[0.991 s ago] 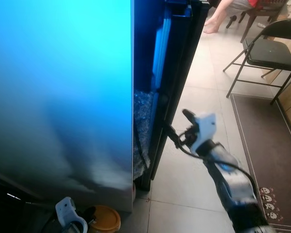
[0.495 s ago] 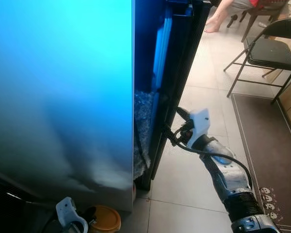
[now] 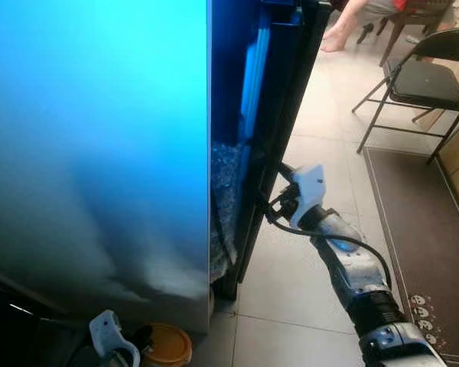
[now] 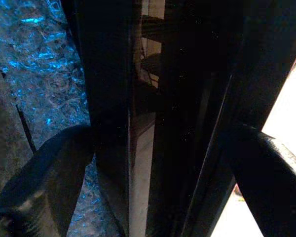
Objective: Restocking fridge
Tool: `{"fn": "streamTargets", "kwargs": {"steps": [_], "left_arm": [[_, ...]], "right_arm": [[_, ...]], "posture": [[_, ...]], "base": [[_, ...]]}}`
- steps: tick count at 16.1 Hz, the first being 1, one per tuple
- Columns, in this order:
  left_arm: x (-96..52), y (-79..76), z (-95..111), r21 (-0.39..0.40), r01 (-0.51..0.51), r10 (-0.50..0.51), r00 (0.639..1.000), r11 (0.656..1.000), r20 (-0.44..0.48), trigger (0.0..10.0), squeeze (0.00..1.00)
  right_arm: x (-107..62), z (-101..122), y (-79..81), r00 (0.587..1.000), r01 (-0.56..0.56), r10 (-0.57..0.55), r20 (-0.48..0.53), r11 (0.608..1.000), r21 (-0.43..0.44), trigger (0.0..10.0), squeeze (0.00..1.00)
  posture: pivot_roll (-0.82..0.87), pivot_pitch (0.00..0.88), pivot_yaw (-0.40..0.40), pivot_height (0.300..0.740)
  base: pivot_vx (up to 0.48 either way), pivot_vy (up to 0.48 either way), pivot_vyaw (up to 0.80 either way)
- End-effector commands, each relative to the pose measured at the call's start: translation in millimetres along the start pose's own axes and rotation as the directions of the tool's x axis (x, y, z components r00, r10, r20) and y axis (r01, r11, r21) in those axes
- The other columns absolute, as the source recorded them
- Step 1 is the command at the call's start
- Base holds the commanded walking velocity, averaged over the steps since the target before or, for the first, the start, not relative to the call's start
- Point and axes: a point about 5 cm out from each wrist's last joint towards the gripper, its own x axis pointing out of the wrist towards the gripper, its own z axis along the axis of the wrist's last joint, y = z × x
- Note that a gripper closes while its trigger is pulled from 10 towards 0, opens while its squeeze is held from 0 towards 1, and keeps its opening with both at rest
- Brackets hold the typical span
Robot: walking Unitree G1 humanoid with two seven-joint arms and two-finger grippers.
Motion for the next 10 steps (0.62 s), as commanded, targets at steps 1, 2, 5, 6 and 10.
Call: {"fn": "streamTargets", "kwargs": {"steps": [1,2,5,6,10], "left_arm": [[-0.9,1.1,-5.2,0.008,-0.007,0.007,1.000,1.000,-0.014,10.0,0.00],[-0.9,1.2,-5.5,0.008,-0.007,0.007,1.000,1.000,-0.014,10.0,0.00],[-1.4,2.4,-6.8,0.009,-0.009,0.009,1.000,1.000,-0.017,10.0,0.00],[-1.8,3.5,-7.6,0.009,-0.011,0.011,1.000,1.000,-0.019,10.0,0.00],[-2.3,4.7,-8.3,0.011,-0.011,0.012,1.000,1.000,-0.023,10.0,0.00]], "right_arm": [[0.8,2.0,-10.1,0.997,0.081,-0.081,-0.001,0.997,-0.005,10.0,0.00],[0.6,1.3,-11.8,0.995,0.098,-0.098,-0.003,0.995,-0.015,10.0,0.00],[-3.8,0.1,-19.2,0.985,0.175,-0.175,0.008,0.984,-0.022,10.0,0.00],[-6.1,-0.3,-22.2,0.979,0.203,-0.203,0.010,0.979,-0.027,10.0,0.00],[-15.4,-1.6,-38.4,0.936,0.353,-0.352,0.026,0.935,-0.034,10.0,0.00]], "posture": [[-0.13,0.109,-0.044,0.740],[-0.13,0.109,-0.045,0.740],[-0.13,0.114,-0.043,0.740],[-0.13,0.115,-0.042,0.740],[-0.13,0.115,-0.040,0.740]], "base": [[0.000,0.000,0.00],[0.000,0.000,0.00],[0.000,0.000,0.00],[0.000,0.000,0.00],[0.000,0.000,0.00]]}}
